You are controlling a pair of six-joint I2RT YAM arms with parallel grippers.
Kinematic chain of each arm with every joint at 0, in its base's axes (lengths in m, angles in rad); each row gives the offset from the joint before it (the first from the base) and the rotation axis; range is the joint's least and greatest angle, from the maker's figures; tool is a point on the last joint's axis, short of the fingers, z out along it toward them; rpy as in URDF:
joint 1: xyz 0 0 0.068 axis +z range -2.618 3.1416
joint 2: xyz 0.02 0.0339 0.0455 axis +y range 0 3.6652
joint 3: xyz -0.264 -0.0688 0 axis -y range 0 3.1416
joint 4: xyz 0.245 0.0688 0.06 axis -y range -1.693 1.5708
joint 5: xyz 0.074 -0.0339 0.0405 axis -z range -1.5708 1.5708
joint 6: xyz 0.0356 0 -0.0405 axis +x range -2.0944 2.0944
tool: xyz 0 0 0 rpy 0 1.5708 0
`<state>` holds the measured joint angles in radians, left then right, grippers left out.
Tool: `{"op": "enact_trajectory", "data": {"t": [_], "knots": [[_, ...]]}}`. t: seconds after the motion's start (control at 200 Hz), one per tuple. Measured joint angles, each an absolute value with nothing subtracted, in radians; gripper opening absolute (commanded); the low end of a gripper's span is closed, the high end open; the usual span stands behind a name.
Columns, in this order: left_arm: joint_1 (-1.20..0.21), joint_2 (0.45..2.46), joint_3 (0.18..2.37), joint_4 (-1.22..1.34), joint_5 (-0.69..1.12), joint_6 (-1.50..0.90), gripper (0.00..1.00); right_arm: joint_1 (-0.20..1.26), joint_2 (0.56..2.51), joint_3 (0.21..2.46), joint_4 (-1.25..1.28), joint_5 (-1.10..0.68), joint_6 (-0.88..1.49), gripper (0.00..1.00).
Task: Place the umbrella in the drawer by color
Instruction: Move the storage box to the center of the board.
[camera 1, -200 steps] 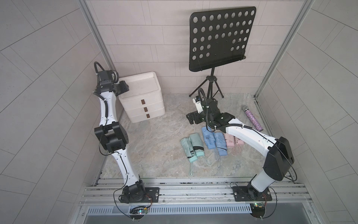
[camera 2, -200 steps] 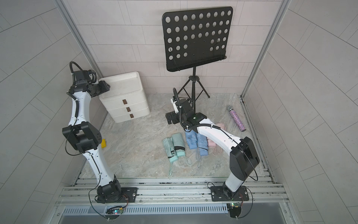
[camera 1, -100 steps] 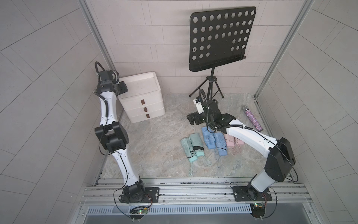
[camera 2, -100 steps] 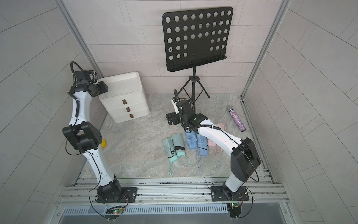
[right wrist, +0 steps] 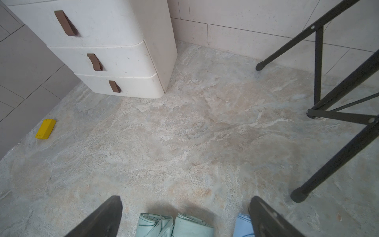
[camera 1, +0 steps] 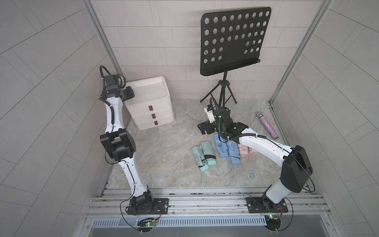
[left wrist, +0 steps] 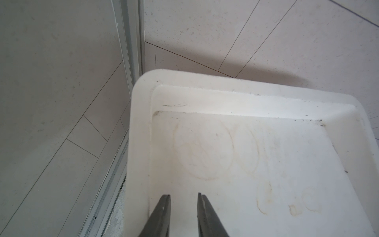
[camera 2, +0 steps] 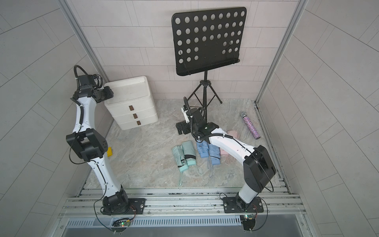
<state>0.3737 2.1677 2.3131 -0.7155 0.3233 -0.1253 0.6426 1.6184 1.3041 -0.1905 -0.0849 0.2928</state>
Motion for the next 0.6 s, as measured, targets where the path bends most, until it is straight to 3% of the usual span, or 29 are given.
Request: {"op": "enact_trajectory", "data": {"t": [0.115,0.19,0.29,0.595], "knots": [[0.375,2.168,2.311,-0.715,0.325,-0.114,0.28,0.643,1.615,1.292,-0.183,-0.085,0.293,1.0],[0.376,2.165,2.304,-0.708,0.331,-0.112,0.4,0.644,1.615,1.291,-0.181,-0.086,0.292,1.0],[0.376,2.135,2.26,-0.686,0.342,-0.112,0.43,0.646,1.615,1.291,-0.177,-0.086,0.292,1.0],[0.403,2.087,2.233,-0.691,0.331,-0.136,0.43,0.651,1.615,1.291,-0.176,-0.088,0.291,1.0]]}}
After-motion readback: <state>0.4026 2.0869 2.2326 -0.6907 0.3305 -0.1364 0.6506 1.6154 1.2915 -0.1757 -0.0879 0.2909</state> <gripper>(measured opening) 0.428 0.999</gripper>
